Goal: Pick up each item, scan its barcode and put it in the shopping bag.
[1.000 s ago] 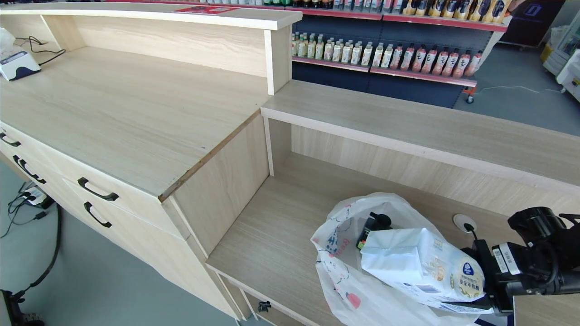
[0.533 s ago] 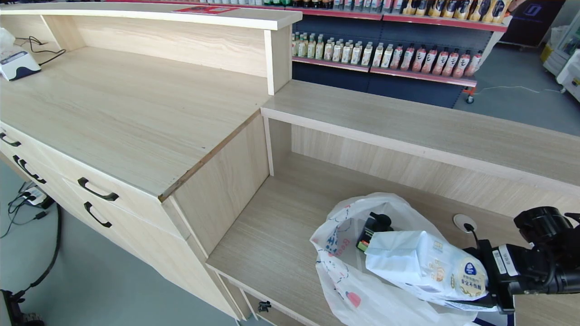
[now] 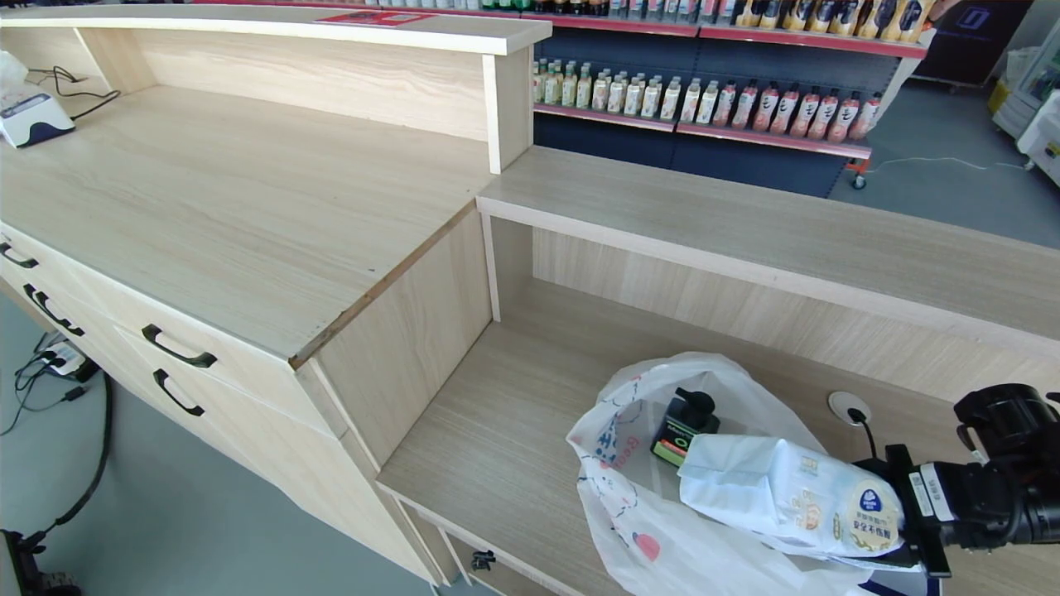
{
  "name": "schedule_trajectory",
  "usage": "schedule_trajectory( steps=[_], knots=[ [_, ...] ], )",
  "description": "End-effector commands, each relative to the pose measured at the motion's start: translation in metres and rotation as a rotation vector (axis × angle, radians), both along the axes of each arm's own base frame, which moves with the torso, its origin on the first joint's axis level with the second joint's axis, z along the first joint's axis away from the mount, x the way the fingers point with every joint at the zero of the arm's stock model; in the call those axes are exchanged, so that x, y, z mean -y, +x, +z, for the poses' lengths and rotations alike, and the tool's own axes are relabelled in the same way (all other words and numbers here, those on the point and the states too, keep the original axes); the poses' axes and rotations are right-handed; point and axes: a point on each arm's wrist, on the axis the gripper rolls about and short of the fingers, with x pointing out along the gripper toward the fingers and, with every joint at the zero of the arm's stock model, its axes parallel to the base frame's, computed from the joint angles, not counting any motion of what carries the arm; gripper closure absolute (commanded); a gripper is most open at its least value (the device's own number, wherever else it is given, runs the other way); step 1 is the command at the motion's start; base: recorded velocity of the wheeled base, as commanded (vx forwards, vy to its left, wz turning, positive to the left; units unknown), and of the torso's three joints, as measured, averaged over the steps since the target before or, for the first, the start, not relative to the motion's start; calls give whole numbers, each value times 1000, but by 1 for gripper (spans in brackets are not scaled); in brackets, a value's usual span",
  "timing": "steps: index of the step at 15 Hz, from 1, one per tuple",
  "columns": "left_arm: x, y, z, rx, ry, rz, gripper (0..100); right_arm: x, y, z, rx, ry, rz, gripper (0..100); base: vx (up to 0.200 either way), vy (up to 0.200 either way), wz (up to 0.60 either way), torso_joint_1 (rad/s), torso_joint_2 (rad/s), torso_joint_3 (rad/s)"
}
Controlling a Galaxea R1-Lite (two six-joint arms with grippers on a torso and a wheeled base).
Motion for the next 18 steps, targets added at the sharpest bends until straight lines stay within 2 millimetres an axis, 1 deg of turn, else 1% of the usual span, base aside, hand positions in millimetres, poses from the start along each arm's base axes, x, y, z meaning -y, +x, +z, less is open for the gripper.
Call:
schedule_trajectory(
  steps=[1,4,7,11,12,14,18],
  knots=[
    [0,0,0,1,0,0,0,0,-1,0,11,-5,9,100,0,0,0,0,0,0],
    [0,0,0,1,0,0,0,-5,-2,-1,2,-10,35,100,0,0,0,0,0,0],
    [0,0,0,1,0,2,0,-15,-9,0,-85,-4,69,100,0,0,0,0,0,0],
    [0,0,0,1,0,0,0,-16,-2,0,-65,-38,74,100,0,0,0,0,0,0],
    [0,0,0,1,0,2,0,-14,2,-1,-45,-59,66,100,0,0,0,0,0,0],
    [0,0,0,1,0,2,0,-11,4,-1,-19,-81,53,100,0,0,0,0,0,0],
    [0,0,0,1,0,2,0,-11,5,-1,-22,-82,52,100,0,0,0,0,0,0]
  ],
)
